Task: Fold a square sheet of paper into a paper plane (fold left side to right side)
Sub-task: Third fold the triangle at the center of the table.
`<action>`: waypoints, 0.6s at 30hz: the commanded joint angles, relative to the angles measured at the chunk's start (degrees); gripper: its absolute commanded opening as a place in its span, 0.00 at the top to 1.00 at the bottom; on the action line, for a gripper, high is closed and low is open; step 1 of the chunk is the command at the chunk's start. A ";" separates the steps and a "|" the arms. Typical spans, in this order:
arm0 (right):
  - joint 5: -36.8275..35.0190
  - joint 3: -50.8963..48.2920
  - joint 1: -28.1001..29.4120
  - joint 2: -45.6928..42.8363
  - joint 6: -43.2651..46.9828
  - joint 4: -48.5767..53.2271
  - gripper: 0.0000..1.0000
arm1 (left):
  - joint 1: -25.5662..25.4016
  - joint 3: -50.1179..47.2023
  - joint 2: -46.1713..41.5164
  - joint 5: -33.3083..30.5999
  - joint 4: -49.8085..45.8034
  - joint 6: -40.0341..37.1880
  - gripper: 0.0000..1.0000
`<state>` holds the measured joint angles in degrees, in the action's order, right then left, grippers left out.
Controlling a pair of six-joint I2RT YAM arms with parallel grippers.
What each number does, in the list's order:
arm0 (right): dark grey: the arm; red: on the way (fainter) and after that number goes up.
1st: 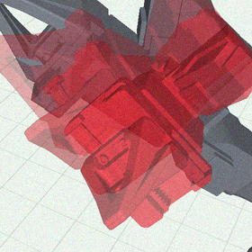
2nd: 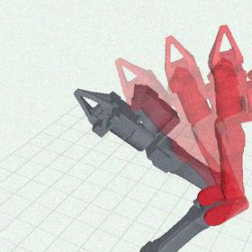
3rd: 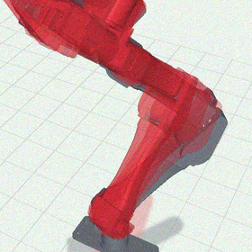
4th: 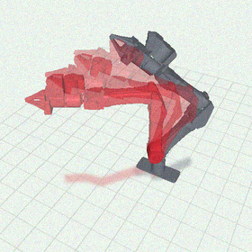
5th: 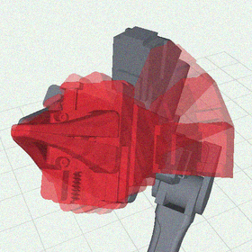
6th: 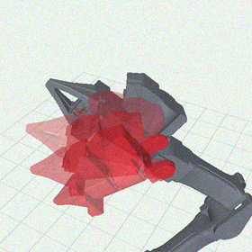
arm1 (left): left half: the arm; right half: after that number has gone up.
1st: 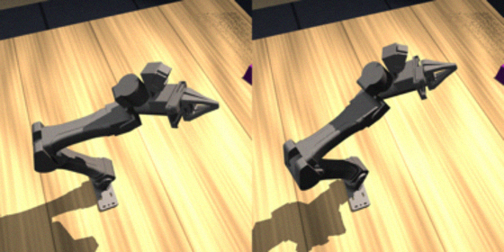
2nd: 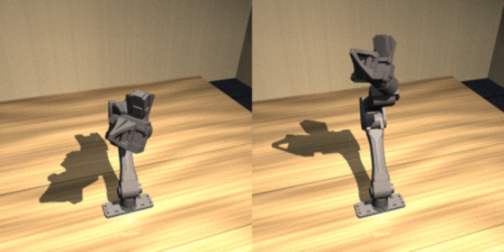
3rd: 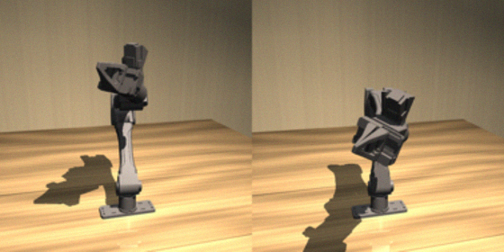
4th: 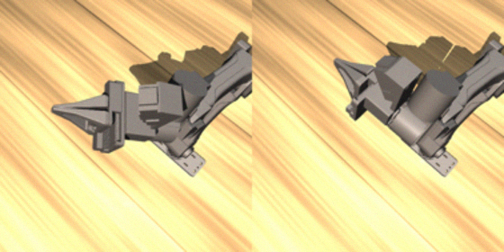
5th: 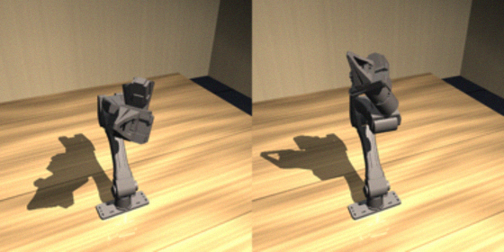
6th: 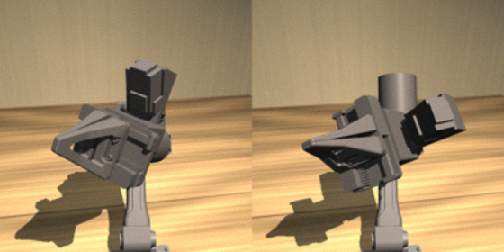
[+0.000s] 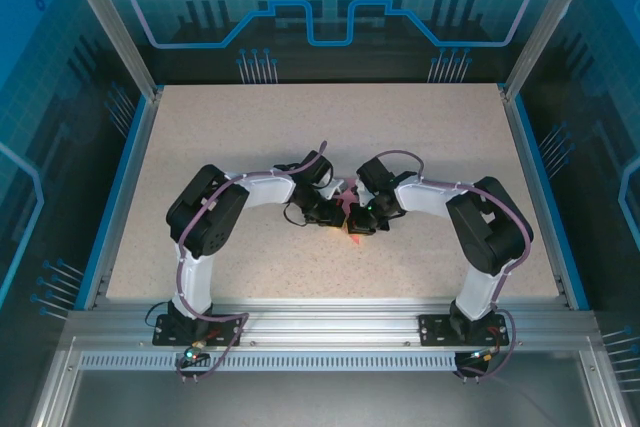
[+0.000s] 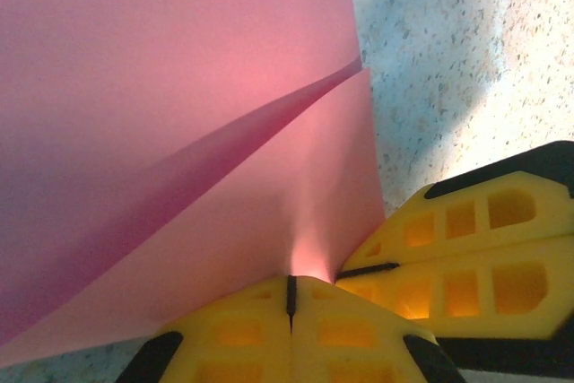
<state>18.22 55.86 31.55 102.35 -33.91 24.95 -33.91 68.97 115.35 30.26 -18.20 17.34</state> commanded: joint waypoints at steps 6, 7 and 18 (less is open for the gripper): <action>-3.79 -1.90 -0.72 2.74 0.95 6.45 1.00 | 2.64 1.07 1.46 -6.19 -3.00 -4.39 0.97; -3.77 -1.97 -0.70 2.77 0.95 6.49 1.00 | 2.92 1.04 1.37 -6.37 -3.07 -4.78 0.97; -3.74 -2.56 -0.70 2.17 0.95 6.65 1.00 | 7.33 2.54 1.30 -9.46 -5.31 -9.00 0.97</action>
<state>18.26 55.83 31.51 102.35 -33.58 25.04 -29.26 70.24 115.35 28.60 -20.97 11.53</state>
